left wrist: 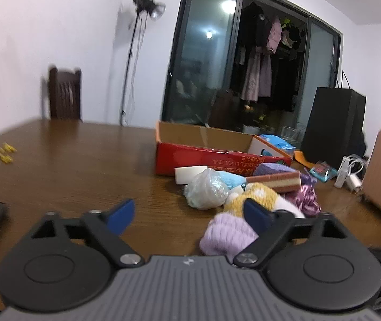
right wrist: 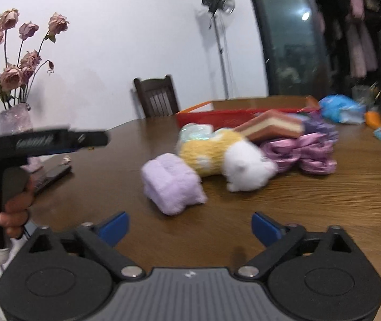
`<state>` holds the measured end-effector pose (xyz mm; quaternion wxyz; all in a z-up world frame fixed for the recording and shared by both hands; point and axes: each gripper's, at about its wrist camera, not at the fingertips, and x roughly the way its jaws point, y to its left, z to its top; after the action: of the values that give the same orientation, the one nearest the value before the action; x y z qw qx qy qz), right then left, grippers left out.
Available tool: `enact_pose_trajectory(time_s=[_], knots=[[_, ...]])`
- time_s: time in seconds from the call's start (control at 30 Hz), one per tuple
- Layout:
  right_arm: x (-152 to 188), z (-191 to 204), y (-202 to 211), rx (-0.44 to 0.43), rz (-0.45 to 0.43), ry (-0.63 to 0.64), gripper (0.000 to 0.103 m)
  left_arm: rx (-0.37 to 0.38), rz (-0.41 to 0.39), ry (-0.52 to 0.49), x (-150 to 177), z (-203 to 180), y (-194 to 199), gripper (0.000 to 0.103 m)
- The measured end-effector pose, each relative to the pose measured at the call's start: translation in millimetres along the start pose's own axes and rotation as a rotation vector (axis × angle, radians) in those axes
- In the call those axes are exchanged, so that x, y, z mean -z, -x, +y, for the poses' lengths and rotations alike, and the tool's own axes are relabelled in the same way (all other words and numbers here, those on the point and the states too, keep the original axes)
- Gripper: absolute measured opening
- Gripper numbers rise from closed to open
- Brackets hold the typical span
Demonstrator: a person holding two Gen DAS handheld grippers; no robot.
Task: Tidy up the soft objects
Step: 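Grasp the lavender rolled towel with the left tool while the right tool grasps it too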
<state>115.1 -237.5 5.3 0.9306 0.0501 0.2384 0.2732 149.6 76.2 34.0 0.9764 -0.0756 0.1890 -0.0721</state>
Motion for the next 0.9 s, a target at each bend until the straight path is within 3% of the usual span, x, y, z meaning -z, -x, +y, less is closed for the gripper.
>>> enact_pose_trajectory(time_s=[0.1, 0.17, 0.23, 0.27, 0.37, 0.43, 0.57, 0.63, 0.67, 0.73, 0.9], knots=[[-14.4, 5.8, -33.1, -0.017, 0.03, -0.004, 0.076, 0.083, 0.105, 0.042, -4.8, 9.0, -38.3, 0.066], [-19.2, 9.9, -50.9, -0.006, 0.044, 0.029, 0.064, 0.131, 0.189, 0.068, -1.8, 10.5, -60.8, 0.049], [-21.0, 8.2, -62.4, -0.007, 0.074, 0.028, 0.048, 0.19, 0.259, 0.088, 4.9, 9.4, -73.6, 0.026], [-21.8, 3.0, -65.0, -0.007, 0.083, 0.007, 0.048, 0.2, 0.291, 0.111, 8.4, 8.7, -72.7, 0.026], [-23.7, -12.1, -54.9, 0.043, 0.072, -0.048, 0.052, 0.242, 0.285, 0.132, 15.4, 2.9, -48.1, 0.029], [-25.5, -15.7, -42.2, 0.066, 0.046, -0.06, 0.054, 0.238, 0.283, 0.165, 17.9, 2.8, -40.3, 0.04], [-33.2, -23.2, -41.4, -0.027, 0.038, -0.157, 0.054, 0.246, 0.276, 0.185, 16.2, 1.3, -46.8, 0.041], [-40.0, -25.9, -54.9, -0.028, 0.054, -0.189, 0.053, 0.237, 0.283, 0.205, 11.7, 1.0, -53.1, 0.041], [-42.2, -28.6, -62.4, -0.026, 0.064, -0.212, 0.052, 0.239, 0.288, 0.207, 10.7, 1.5, -55.0, 0.039], [-45.6, -33.6, -75.7, -0.027, 0.092, -0.249, 0.037, 0.233, 0.298, 0.211, 10.5, 2.2, -57.7, 0.029], [-40.9, -34.0, -78.4, -0.056, 0.107, -0.262, 0.021, 0.242, 0.303, 0.21, 6.2, 3.6, -47.4, 0.013]])
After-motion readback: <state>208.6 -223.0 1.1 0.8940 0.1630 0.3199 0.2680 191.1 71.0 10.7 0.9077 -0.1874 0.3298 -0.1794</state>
